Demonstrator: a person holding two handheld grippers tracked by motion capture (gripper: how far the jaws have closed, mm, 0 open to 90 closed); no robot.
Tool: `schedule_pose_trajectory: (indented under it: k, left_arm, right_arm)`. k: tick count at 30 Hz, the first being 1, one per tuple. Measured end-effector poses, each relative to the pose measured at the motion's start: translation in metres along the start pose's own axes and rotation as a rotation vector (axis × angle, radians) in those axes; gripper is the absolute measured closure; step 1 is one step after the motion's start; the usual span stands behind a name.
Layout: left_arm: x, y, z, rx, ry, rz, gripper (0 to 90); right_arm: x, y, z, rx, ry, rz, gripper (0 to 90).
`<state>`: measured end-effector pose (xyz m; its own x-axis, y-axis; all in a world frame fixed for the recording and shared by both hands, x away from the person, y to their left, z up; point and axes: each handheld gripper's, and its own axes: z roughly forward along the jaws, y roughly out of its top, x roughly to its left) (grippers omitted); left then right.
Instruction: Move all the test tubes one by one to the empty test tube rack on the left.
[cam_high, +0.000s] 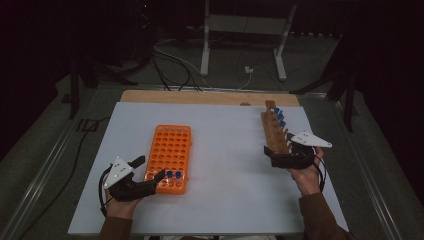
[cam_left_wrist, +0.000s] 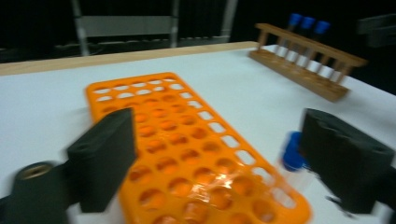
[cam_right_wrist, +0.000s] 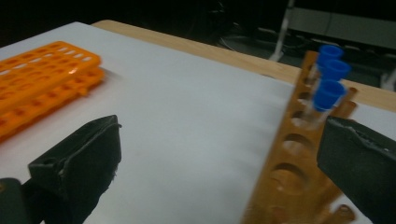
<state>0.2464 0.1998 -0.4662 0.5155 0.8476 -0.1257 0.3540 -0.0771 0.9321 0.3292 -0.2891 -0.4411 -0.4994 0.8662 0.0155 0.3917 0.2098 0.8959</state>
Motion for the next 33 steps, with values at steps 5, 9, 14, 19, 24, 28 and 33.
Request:
schedule_pose_trajectory:
  k: [5, 9, 14, 19, 24, 28, 33]
  left_arm:
    - [0.003, 0.001, 0.003, -0.002, 0.035, 0.001, 0.5]
    - [0.008, -0.002, 0.006, 0.006, 0.046, -0.011, 0.5]
    - [0.013, -0.003, 0.006, 0.001, 0.06, -0.026, 0.5]
    - [0.012, -0.003, 0.006, 0.003, 0.062, -0.025, 0.5]
    - [0.011, -0.004, 0.007, 0.01, 0.057, -0.02, 0.5]
    - [0.011, -0.004, 0.007, 0.01, 0.057, -0.023, 0.5]
    - [0.011, -0.005, 0.007, 0.009, 0.058, -0.032, 0.5]
  right_arm:
    - [-0.014, 0.004, 0.008, 0.016, -0.042, 0.002, 10.4]
    - [-0.027, 0.008, 0.02, 0.037, -0.087, 0.017, 20.7]
    - [-0.042, 0.009, 0.035, 0.061, -0.14, 0.044, 45.9]
    - [-0.049, 0.004, 0.048, 0.076, -0.166, 0.067, 63.4]
    - [-0.052, 0.004, 0.053, 0.061, -0.171, 0.087, 72.9]
    - [-0.053, 0.005, 0.059, 0.064, -0.17, 0.1, 75.0]
    - [-0.05, 0.008, 0.064, 0.072, -0.193, 0.091, 75.9]
